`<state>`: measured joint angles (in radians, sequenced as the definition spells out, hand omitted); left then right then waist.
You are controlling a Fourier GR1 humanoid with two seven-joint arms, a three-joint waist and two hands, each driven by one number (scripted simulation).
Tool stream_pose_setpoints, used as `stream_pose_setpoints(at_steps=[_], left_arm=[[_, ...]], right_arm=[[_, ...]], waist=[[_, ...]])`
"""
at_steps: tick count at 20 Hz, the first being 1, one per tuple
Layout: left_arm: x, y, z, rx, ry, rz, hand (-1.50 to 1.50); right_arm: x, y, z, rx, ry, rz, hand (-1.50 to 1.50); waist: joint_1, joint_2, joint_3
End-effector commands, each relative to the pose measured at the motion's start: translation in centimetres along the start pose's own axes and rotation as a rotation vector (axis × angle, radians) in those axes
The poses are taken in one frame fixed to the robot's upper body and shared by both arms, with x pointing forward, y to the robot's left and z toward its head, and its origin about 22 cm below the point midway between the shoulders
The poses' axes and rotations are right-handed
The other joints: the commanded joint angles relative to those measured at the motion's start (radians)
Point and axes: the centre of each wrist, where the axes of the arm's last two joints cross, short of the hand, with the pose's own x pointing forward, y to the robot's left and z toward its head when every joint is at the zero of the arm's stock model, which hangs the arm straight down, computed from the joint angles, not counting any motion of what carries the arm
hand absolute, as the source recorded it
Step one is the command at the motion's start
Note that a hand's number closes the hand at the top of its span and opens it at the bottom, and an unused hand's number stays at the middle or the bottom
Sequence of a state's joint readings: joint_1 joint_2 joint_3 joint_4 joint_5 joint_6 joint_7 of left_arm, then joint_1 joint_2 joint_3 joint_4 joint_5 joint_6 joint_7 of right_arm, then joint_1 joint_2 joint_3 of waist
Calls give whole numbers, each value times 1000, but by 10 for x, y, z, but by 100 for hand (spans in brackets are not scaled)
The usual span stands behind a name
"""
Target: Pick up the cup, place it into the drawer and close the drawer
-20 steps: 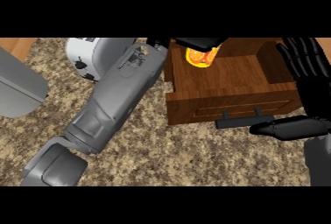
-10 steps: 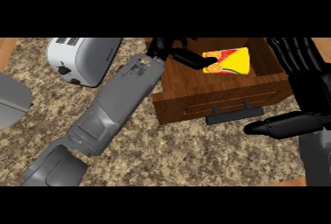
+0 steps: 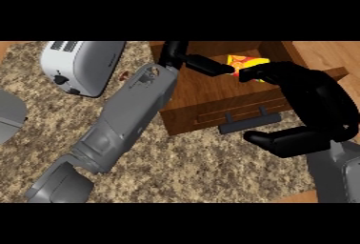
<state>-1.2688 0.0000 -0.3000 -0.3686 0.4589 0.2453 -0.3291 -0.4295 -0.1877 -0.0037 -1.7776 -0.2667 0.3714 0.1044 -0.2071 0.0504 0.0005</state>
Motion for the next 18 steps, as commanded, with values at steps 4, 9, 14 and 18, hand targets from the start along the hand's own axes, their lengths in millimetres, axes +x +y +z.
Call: stream_pose_setpoints(at_steps=[4, 9, 14, 18], left_arm=[[18, -3, -6, 71, -131, 158, -150], [12, -1, -5, 109, -149, 170, -150], [-4, 5, 3, 165, -120, 188, -150], [-5, 8, 3, 164, -138, 230, -150]], right_arm=[[-2, 11, 1, 321, 140, 10, 150], [-12, 15, 22, 438, 339, 200, -150], [-11, 5, 28, 384, 419, 494, -150], [-63, 30, 51, 352, 523, 511, -150]], waist=[[39, -18, -1], [92, -28, 0], [151, -38, 1], [188, -38, 1]])
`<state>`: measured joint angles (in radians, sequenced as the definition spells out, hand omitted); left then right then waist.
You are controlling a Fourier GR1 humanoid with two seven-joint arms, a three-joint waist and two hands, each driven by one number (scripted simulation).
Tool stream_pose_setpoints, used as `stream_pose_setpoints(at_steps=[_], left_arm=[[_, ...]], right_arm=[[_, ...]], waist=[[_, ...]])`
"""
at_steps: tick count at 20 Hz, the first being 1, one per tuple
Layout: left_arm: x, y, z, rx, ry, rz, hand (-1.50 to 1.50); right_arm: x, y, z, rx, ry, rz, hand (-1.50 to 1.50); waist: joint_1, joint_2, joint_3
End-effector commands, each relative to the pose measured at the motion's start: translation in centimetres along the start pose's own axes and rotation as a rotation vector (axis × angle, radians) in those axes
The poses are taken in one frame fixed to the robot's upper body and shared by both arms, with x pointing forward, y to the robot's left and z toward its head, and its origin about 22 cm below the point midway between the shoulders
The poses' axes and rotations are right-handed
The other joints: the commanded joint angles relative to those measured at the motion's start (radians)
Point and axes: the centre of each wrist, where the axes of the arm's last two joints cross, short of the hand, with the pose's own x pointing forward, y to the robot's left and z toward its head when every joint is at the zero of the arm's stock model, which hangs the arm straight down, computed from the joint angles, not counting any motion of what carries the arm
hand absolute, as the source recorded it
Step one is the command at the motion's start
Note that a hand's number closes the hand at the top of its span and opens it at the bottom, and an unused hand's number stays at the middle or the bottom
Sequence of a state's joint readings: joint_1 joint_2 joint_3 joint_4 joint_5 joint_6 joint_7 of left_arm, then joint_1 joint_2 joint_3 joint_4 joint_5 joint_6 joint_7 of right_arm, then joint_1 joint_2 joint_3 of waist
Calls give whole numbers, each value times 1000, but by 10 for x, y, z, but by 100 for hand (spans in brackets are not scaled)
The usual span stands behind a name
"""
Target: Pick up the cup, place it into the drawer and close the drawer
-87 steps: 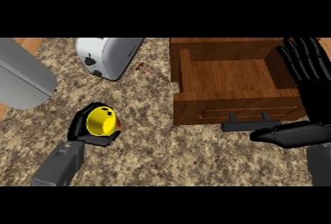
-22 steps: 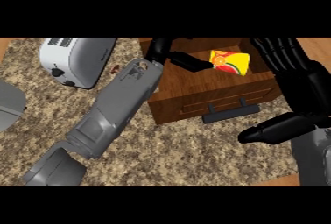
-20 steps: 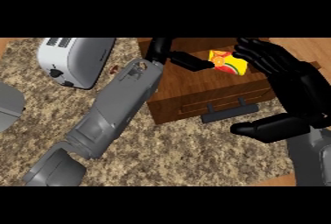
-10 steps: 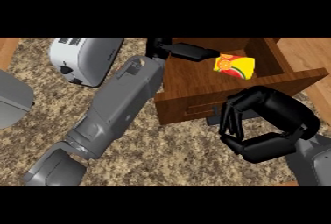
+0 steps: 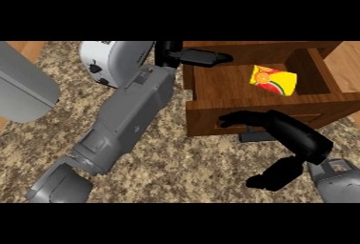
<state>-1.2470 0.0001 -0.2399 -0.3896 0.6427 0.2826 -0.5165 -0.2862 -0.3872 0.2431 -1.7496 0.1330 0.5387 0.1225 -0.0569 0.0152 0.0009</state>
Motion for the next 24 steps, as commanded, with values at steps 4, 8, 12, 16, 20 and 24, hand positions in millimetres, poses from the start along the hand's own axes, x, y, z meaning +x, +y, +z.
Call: stream_pose_setpoints(at_steps=[4, 8, 12, 16, 20, 24], left_arm=[[-11, 22, 10, 11, -6, 68, -150], [-28, 32, 26, 27, -32, 83, -150], [-20, 68, 27, 19, -19, 84, -150], [-26, 78, 39, 16, -13, 112, -150], [-24, 77, 42, -3, -15, 126, -150], [-28, 97, 55, -22, -10, 128, -150]], right_arm=[[-51, 31, -38, 38, 189, 103, -150], [-102, 43, -44, 103, 250, 134, -150], [-126, 43, -63, 51, 302, 139, 150], [-142, 13, -66, -51, 242, 121, 150], [-138, -18, -80, -175, 217, 103, 150], [-140, -61, -67, -297, 228, 106, 150]], waist=[[81, -9, 0], [106, 0, 1], [146, -2, 2], [162, 3, 3], [178, 8, 4], [225, 14, 5]])
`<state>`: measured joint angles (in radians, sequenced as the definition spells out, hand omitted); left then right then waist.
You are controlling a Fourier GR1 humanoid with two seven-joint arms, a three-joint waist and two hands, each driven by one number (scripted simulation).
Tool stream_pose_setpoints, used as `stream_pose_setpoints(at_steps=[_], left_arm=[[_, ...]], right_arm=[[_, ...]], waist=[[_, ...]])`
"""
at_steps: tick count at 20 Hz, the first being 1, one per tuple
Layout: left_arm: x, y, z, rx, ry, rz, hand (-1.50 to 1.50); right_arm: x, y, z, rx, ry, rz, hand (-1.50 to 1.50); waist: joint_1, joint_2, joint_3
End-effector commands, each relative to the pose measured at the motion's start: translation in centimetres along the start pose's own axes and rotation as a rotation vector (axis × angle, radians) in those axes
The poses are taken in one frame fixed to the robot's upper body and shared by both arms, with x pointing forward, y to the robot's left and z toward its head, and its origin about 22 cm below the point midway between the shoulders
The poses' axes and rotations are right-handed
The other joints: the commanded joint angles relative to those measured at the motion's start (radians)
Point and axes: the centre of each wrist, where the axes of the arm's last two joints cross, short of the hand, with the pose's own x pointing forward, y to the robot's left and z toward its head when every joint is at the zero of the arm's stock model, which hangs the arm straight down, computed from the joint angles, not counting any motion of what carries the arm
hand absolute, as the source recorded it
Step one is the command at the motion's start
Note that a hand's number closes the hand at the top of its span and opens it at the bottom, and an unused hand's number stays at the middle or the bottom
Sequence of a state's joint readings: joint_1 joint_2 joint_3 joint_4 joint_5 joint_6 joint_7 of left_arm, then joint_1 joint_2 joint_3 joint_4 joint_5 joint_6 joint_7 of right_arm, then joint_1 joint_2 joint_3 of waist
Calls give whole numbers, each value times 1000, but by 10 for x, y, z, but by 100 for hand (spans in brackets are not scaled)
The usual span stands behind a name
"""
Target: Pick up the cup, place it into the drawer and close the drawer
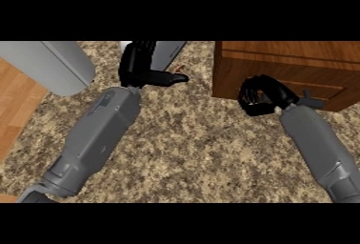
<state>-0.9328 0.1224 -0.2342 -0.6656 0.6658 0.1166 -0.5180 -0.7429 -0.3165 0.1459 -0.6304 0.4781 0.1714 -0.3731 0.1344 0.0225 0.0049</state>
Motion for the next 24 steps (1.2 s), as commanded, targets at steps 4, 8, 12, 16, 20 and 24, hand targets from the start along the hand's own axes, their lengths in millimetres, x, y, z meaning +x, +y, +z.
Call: stream_pose_setpoints(at_steps=[4, 8, 12, 16, 20, 24], left_arm=[[4, 29, 10, -12, -1, -17, -150], [-1, 25, 17, -37, 15, 2, -150], [6, 43, 18, -42, 12, 8, -150], [4, 36, 19, -67, 24, 19, -150], [4, 35, 21, -78, 24, 32, -150], [6, 43, 22, -77, 23, 23, -150]], right_arm=[[11, -68, -10, -173, 22, -30, 150], [7, -91, 1, -213, 24, -71, 150], [9, -103, 6, -222, 11, -75, 150], [14, -118, 10, -228, -8, -94, 150], [16, -121, 12, -216, -26, -139, 150], [14, -130, 19, -206, -24, -146, 150]], waist=[[35, 20, 0], [53, 22, 1], [68, 25, -1], [75, 24, -1], [87, 28, -1], [88, 26, -2]])
